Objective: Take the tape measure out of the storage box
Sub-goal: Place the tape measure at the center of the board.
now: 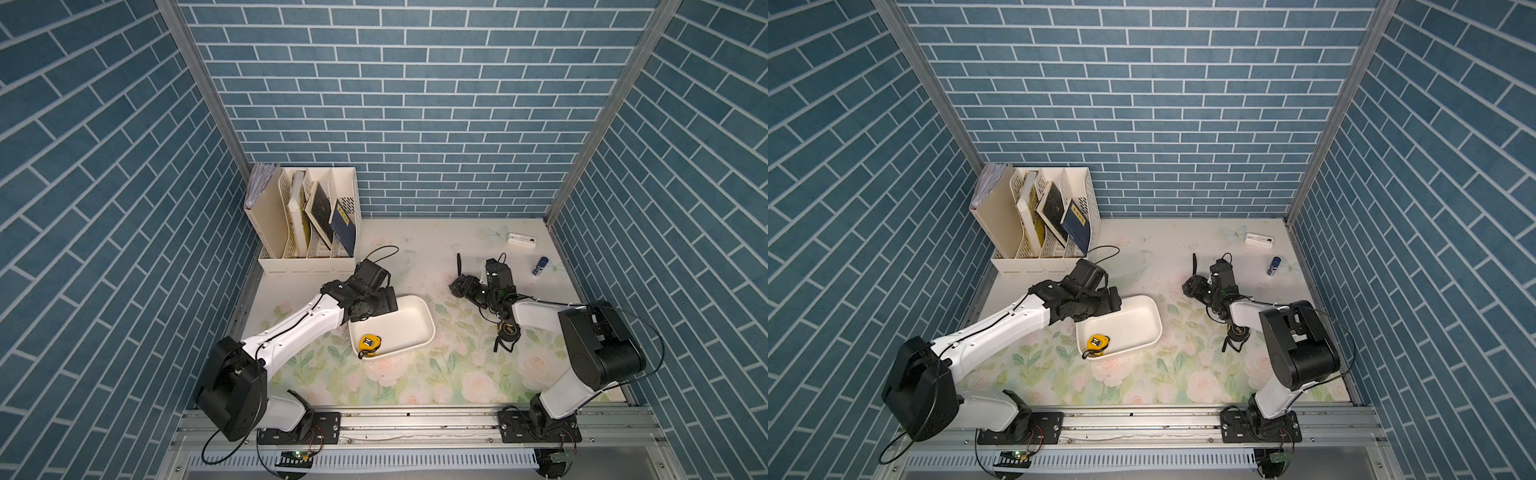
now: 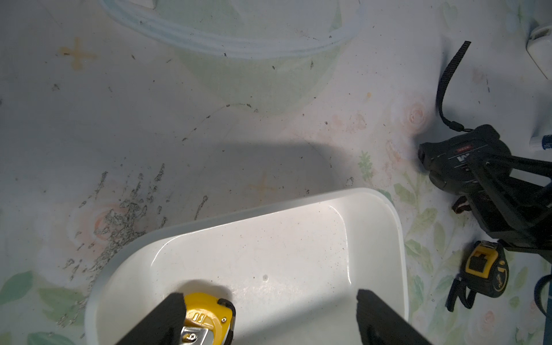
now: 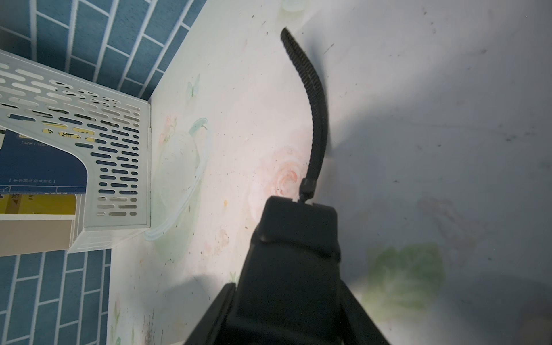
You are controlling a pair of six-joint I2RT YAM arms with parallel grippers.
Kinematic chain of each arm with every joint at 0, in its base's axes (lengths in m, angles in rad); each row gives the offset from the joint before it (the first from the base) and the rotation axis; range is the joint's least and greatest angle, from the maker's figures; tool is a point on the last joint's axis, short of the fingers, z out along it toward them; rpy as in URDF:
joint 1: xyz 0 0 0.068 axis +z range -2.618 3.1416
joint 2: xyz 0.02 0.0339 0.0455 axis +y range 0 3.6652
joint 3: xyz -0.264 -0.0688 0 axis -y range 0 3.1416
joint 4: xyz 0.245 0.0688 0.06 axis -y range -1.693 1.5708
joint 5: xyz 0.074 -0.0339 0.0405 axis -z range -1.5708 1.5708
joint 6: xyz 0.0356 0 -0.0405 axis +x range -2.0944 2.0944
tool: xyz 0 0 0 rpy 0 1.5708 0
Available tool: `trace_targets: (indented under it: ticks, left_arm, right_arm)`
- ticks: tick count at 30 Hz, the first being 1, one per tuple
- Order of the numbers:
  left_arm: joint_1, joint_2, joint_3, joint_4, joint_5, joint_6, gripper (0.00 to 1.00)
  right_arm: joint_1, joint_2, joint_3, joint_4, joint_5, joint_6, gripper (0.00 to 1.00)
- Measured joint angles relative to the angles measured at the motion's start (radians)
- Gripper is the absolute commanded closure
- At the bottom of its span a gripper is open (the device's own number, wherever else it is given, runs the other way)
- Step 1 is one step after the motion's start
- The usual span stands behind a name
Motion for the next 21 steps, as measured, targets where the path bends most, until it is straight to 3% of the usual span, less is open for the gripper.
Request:
trace_targets:
  ticks: [21]
  left_arm:
    - [-0.005, 0.0, 0.0, 0.0, 0.0, 0.0, 0.06]
  right_arm:
    - [-0.013, -0.007, -0.041, -0.056, 0.014, 0.017, 0.3]
